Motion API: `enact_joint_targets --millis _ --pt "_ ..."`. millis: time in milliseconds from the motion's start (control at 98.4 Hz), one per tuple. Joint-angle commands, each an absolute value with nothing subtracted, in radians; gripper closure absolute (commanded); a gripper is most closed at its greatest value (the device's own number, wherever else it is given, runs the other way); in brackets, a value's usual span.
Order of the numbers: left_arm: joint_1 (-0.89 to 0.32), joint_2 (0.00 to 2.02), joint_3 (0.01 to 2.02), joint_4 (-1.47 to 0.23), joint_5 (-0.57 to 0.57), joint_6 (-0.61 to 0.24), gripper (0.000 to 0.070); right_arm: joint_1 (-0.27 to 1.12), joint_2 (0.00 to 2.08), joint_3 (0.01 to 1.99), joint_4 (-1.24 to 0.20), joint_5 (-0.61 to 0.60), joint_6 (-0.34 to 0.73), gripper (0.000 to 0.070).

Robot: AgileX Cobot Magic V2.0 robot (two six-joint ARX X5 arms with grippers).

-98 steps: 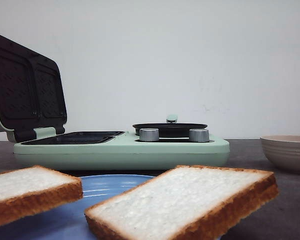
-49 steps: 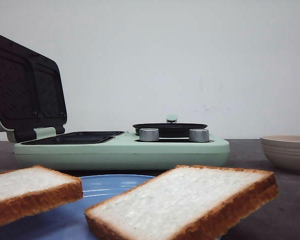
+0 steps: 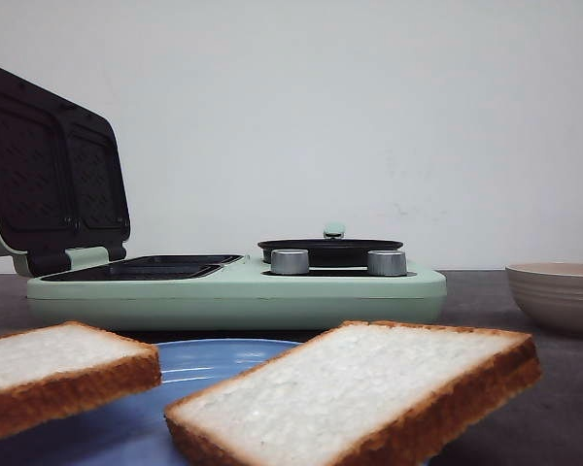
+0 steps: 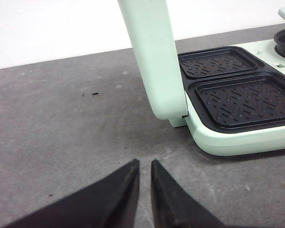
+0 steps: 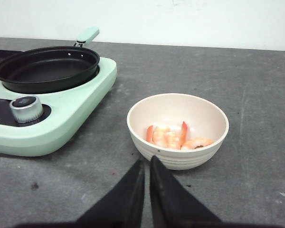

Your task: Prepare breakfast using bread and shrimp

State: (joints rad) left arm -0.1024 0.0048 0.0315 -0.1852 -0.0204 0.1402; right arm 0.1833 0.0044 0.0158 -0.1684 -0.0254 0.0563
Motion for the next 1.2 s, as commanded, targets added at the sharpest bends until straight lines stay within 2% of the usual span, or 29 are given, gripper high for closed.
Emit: enact_joint_targets --millis 0,335,457,549,661,823,874,1087,1189 --pt "-0.103 0.003 0.015 -0.187 -0.019 0.146 0.07 0.187 0.004 0.012 -0.157 -0.026 0.052 0.0691" --pt "-0.103 0.003 0.015 -0.186 -0.018 0.143 0.07 0.187 0.004 0.012 -0.157 -0.026 0.052 0.0691" --pt "-0.103 0.003 0.016 -0.185 -0.018 0.093 0.07 0.187 0.004 0.012 -0.158 -0.026 0.053 0.0691" --pt "-0.103 0.003 0.016 -0.178 -0.019 0.03 0.07 0.187 0.004 0.012 -0.158 -0.027 0.058 0.0691" --pt "-0.103 0.003 0.016 -0.163 -0.019 -0.104 0.07 0.187 0.004 0.012 -0.158 -0.026 0.112 0.0693" --pt "-0.103 0.003 0.026 -0.088 -0.033 -0.384 0.0696 0.187 0.004 0.025 -0.162 -0.026 0.224 0.0694" --pt "-0.103 0.004 0.042 -0.074 -0.034 -0.429 0.0694 0.187 0.004 0.044 -0.173 -0.026 0.255 0.0694" --pt "-0.108 0.106 0.241 -0.202 -0.009 -0.43 0.069 0.186 0.096 0.236 -0.282 -0.023 0.343 0.0695" --pt "-0.111 0.251 0.4 -0.307 0.056 -0.377 0.069 0.186 0.236 0.377 -0.36 -0.041 0.362 0.0696"
